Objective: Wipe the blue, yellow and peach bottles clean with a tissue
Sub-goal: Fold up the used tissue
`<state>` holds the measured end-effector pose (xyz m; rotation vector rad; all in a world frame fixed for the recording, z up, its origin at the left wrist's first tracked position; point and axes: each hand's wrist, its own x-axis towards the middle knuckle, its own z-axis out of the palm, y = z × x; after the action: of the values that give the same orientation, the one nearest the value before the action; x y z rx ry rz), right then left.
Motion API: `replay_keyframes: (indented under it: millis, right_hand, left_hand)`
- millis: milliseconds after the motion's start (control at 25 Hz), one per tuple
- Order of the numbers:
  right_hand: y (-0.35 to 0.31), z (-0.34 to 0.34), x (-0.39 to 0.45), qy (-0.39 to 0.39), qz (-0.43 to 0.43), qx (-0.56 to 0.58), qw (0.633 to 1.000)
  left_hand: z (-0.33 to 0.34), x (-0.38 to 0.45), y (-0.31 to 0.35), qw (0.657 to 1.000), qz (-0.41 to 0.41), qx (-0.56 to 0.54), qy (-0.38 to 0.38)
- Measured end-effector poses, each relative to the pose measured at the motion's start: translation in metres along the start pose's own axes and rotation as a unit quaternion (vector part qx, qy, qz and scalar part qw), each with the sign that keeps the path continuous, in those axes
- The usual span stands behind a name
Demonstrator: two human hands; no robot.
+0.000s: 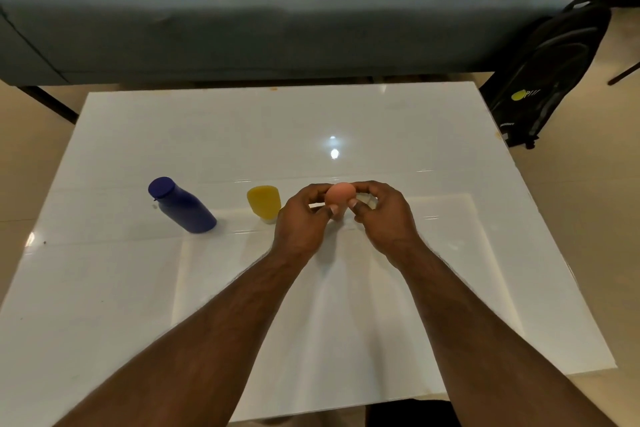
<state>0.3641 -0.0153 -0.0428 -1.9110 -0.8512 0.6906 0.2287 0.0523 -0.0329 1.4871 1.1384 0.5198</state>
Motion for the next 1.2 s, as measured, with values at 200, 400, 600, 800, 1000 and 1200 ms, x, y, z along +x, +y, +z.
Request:
replay_keyframes:
  millis: [200, 400, 600, 800, 1000, 1200]
  right_hand:
    - [-0.007, -0.009, -0.014, 0.034, 0.052, 0.074, 0.995]
    - [-0.034, -0.021, -0.075, 0.037, 0.193, 0.331, 0.923]
    - [-0.056, -0.008, -0.131, -0.015, 0.151, 0.245, 0.958]
    - [-0.081, 0.005, -0.170, -0.074, 0.115, 0.189, 0.972]
    - [-0.119, 0.029, -0.195, -0.151, 0.088, 0.108, 0.979]
    - [-0.162, 0.074, -0.219, -0.185, 0.044, 0.108, 0.976]
  left_hand:
    - [-0.002, -0.021, 0.003, 0.997, -0.059, 0.023, 0.036]
    - [-0.002, -0.085, 0.010, 0.980, -0.160, -0.112, -0.044]
    - [-0.020, -0.125, 0.016, 0.951, -0.214, -0.213, -0.060]
    - [-0.066, -0.157, 0.017, 0.959, -0.201, -0.199, -0.030]
    - [-0.132, -0.194, 0.016, 0.961, -0.160, -0.225, -0.023]
    - [-0.197, -0.225, 0.007, 0.941, -0.151, -0.299, 0.040]
